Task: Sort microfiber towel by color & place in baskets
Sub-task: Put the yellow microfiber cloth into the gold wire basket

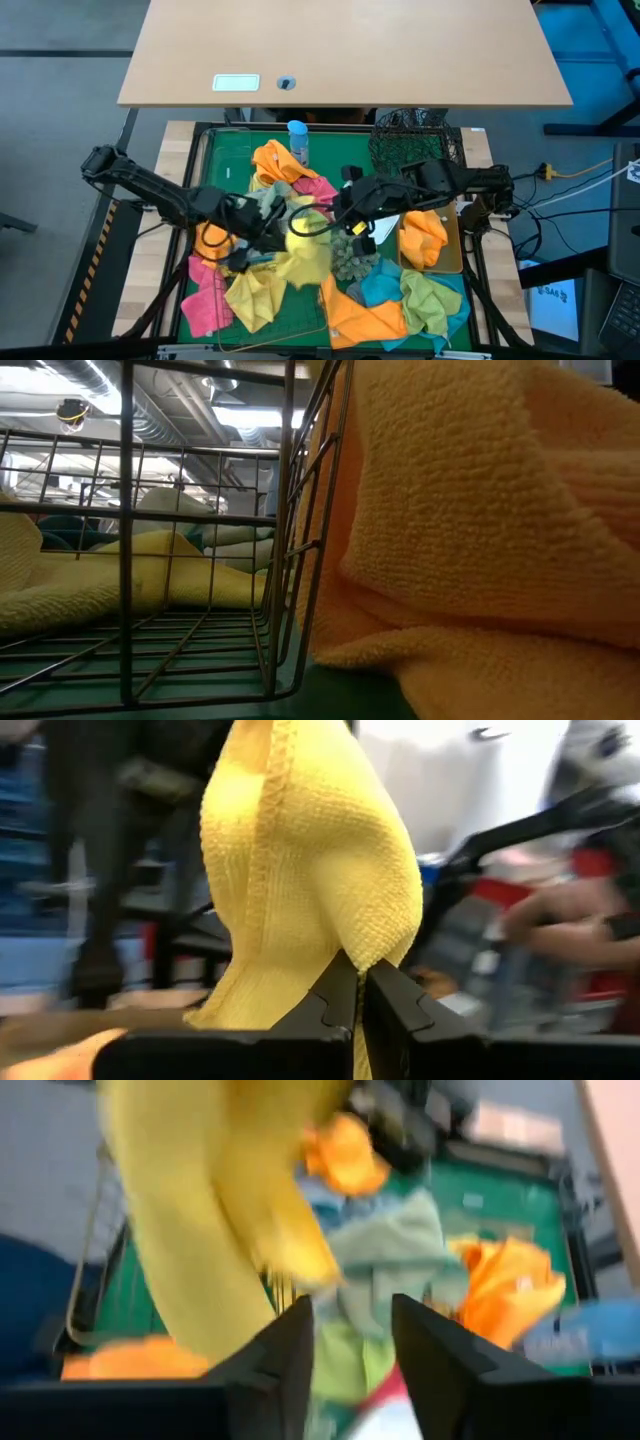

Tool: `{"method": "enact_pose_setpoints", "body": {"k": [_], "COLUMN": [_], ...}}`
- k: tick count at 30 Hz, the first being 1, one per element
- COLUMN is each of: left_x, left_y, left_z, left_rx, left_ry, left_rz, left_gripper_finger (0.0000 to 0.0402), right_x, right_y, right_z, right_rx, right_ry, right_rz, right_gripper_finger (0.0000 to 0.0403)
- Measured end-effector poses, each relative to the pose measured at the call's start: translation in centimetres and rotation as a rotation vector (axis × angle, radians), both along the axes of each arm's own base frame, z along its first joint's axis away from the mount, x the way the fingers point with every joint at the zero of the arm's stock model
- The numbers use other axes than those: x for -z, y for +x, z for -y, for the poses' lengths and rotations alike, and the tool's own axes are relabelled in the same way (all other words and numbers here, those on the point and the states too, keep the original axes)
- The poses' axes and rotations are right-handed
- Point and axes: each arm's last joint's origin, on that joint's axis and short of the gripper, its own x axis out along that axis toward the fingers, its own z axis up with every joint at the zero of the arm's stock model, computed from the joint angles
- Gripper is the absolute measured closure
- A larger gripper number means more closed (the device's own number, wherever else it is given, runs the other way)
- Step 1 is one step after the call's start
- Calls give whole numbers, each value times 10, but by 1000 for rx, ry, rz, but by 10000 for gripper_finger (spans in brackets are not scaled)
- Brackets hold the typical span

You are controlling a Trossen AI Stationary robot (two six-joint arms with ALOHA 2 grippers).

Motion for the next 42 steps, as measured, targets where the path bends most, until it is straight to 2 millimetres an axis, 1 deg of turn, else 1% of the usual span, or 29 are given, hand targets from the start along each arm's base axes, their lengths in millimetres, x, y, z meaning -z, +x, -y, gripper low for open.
{"method": "enact_pose_setpoints", "body": {"k": [3,7,10,11,13,16,18,23,26,30,33,37,42], "left_x": [-8,-10,-4,-1,8,23,35,59,73,87,97,105,110], "left_y": [-11,-24,-31,-33,-34,-36,-37,-37,-35,-31,-27,-23,-19], "left_z": [6,10,12,13,16,21,25,33,37,41,43,44,42], "left_rx": [93,182,206,207,211,217,212,167,155,146,136,108,85], "left_ry": [-41,-76,-87,-85,-61,-12,27,74,89,125,144,163,166], "left_rz": [2,-72,-196,-243,-332,-469,-567,-759,-860,-937,-980,-1007,-1025], "left_gripper_finger": [400,401,401,401,401,401,401,401,394,388,387,385,370], "right_x": [7,14,20,22,25,32,39,57,72,92,109,130,147], "right_y": [-7,-17,-23,-22,-21,-23,-24,-32,-38,-49,-57,-69,-81], "right_z": [2,4,6,5,1,-11,-21,-51,-70,-91,-105,-119,-132], "right_rx": [3,52,83,83,45,-51,-97,-176,-198,-174,-115,-8,71], "right_ry": [-25,-18,-3,19,71,155,176,139,115,99,60,-3,-57], "right_rz": [-103,-231,-314,-323,-351,-417,-462,-542,-608,-701,-754,-804,-807], "right_gripper_finger": [234,222,223,224,227,232,235,237,237,237,237,237,237]}}
